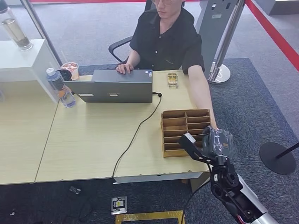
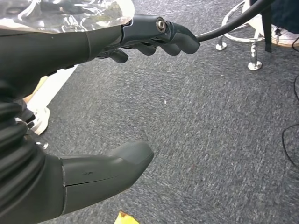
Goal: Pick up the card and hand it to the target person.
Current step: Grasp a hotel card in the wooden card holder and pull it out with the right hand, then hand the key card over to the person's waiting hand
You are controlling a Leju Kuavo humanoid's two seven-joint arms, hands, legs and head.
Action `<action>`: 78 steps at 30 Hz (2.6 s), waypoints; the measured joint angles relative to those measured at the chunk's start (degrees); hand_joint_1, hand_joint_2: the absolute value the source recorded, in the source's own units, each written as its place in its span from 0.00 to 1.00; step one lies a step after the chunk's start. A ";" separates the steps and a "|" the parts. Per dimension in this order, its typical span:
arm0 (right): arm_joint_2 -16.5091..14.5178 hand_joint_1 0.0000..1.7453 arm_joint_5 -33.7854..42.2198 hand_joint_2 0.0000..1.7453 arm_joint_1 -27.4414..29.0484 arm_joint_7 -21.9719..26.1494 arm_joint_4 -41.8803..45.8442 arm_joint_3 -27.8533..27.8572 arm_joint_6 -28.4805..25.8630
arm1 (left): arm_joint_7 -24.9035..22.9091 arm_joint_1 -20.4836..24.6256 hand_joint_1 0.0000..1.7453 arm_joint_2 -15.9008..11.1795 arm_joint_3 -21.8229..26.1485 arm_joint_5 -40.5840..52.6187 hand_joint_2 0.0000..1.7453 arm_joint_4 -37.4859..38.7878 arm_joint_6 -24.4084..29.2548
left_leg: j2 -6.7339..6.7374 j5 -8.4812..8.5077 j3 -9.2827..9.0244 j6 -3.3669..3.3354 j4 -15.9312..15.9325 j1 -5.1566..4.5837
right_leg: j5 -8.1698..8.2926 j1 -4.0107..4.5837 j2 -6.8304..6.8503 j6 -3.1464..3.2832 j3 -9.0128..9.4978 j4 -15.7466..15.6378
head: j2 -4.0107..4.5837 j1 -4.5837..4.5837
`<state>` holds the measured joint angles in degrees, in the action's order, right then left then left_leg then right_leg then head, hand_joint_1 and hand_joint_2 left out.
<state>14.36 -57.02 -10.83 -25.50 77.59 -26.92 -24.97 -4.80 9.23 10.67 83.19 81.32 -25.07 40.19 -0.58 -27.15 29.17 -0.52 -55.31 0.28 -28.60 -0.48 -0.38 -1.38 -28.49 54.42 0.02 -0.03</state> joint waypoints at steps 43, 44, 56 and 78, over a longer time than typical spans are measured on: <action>-0.12 1.00 -14.63 1.00 -8.47 -1.23 10.88 -2.67 0.33 | -0.84 -0.11 0.00 0.19 -0.26 0.23 1.00 -0.01 0.00 | 0.00 0.01 0.02 0.00 0.00 0.00 | 0.01 0.00 0.00 0.00 0.02 0.02 | 0.00 0.03; -0.19 1.00 -15.02 1.00 -9.38 -1.23 9.92 -2.82 -0.25 | -0.65 -0.12 0.00 0.20 -0.40 0.26 1.00 -0.01 0.00 | -0.01 0.01 0.02 0.01 0.00 0.00 | 0.01 0.00 0.01 0.00 0.03 0.02 | 0.00 0.03; -0.89 0.97 -21.87 1.00 -19.82 -2.83 -5.89 -4.64 -7.06 | 1.52 -0.23 0.00 0.37 -1.90 0.60 1.00 0.00 0.00 | -0.04 0.02 0.03 0.01 0.00 0.00 | 0.01 0.00 0.01 0.00 0.02 0.03 | 0.00 0.03; -0.16 0.00 -18.69 1.00 -15.56 -11.97 -8.88 -2.52 -8.58 | -0.79 -0.84 0.00 0.52 -2.99 0.17 1.00 0.00 0.00 | -0.06 0.01 0.00 0.01 -0.03 0.00 | 0.01 0.00 0.02 0.00 -0.04 0.01 | 0.00 0.04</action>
<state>14.20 -75.71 -26.39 -37.47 68.72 -29.44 -33.55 -5.60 8.38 11.19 80.19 81.49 -25.07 40.20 -0.64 -27.14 29.17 -0.50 -55.34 0.28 -28.59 -0.48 -0.36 -1.38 -28.52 54.43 0.02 0.01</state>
